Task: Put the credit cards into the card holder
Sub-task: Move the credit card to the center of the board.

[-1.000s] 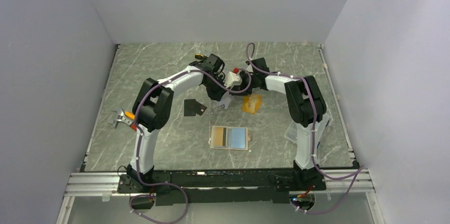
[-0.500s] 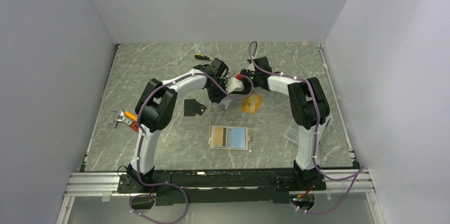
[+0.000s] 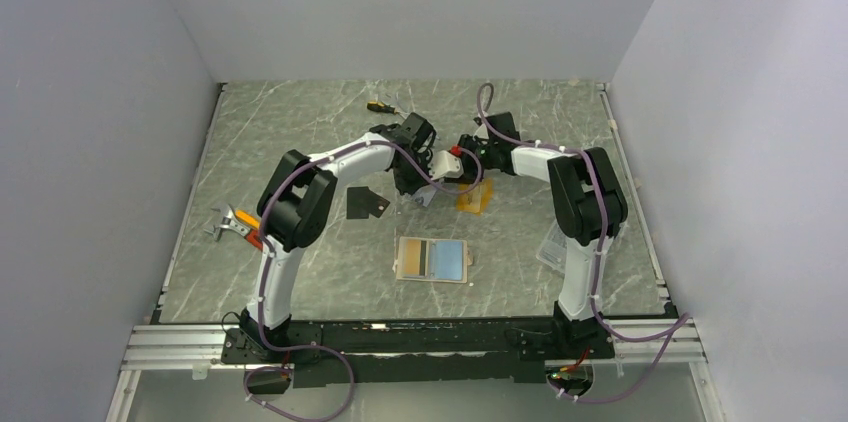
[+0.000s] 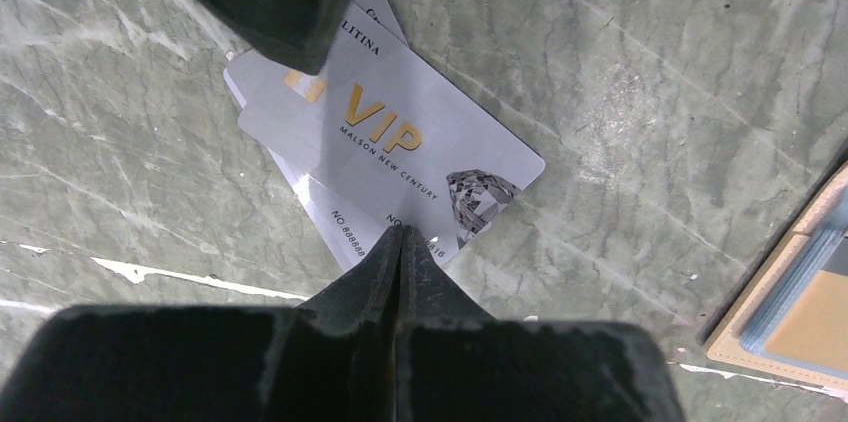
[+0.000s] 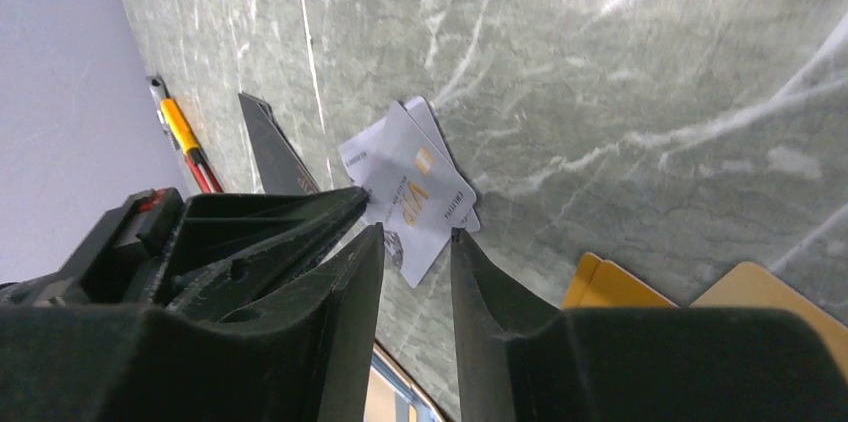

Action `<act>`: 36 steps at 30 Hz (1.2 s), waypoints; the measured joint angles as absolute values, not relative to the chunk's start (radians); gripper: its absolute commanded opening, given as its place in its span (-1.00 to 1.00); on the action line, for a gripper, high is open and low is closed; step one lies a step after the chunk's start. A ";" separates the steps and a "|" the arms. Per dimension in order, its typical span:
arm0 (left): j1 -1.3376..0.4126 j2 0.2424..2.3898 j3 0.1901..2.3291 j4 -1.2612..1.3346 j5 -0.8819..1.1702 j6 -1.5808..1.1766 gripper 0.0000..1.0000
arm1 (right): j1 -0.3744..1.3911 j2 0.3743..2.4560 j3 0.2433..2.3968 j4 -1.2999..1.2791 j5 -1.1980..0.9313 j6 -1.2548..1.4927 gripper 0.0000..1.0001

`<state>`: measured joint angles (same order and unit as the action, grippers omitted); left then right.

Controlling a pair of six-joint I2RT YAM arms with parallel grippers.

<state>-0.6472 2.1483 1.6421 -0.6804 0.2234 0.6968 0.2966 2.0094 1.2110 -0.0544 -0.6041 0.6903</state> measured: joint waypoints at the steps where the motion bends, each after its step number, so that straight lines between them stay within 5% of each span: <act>1: -0.648 2.148 1.641 -0.680 0.223 0.696 -0.90 | 0.297 2.009 1.205 -0.051 -0.606 0.691 -0.28; 25: -0.555 2.118 1.690 -0.852 0.475 0.631 -0.85 | 0.343 1.987 1.156 -0.069 -0.559 0.690 -0.30; 36: -0.646 2.117 1.598 -0.830 0.400 0.648 -0.89 | 0.343 1.987 1.156 -0.074 -0.555 0.690 -0.32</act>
